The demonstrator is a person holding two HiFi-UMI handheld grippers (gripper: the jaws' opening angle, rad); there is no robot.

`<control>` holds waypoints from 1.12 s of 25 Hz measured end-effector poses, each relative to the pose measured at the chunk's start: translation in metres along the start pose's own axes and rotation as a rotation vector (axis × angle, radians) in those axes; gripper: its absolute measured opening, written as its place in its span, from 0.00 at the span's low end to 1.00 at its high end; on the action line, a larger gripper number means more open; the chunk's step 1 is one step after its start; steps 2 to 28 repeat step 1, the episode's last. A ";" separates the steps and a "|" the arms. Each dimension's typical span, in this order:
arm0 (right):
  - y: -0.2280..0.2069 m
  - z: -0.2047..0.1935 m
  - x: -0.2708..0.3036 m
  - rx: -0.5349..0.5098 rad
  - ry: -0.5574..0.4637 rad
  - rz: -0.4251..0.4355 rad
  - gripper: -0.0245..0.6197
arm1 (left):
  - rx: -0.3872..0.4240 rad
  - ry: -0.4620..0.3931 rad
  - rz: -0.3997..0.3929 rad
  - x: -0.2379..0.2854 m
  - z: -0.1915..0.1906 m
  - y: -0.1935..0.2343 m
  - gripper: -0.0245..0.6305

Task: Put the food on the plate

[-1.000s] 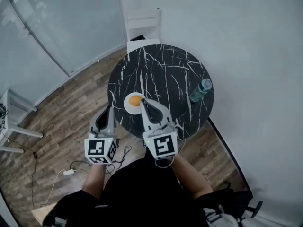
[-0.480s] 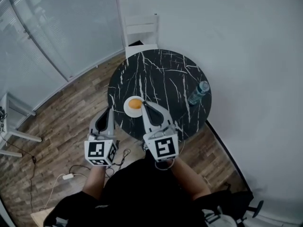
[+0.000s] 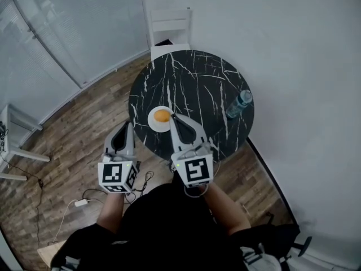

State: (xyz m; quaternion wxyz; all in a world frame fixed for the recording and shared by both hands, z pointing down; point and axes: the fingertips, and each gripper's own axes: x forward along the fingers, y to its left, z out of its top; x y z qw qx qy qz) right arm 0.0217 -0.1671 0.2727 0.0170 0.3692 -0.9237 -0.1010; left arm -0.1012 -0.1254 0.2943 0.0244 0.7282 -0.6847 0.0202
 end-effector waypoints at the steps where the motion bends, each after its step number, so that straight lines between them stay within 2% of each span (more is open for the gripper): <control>1: -0.001 -0.001 0.001 -0.006 0.001 0.004 0.03 | 0.000 -0.004 0.001 0.001 0.001 -0.001 0.04; 28: -0.001 -0.001 0.001 -0.006 0.001 0.004 0.03 | 0.000 -0.004 0.001 0.001 0.001 -0.001 0.04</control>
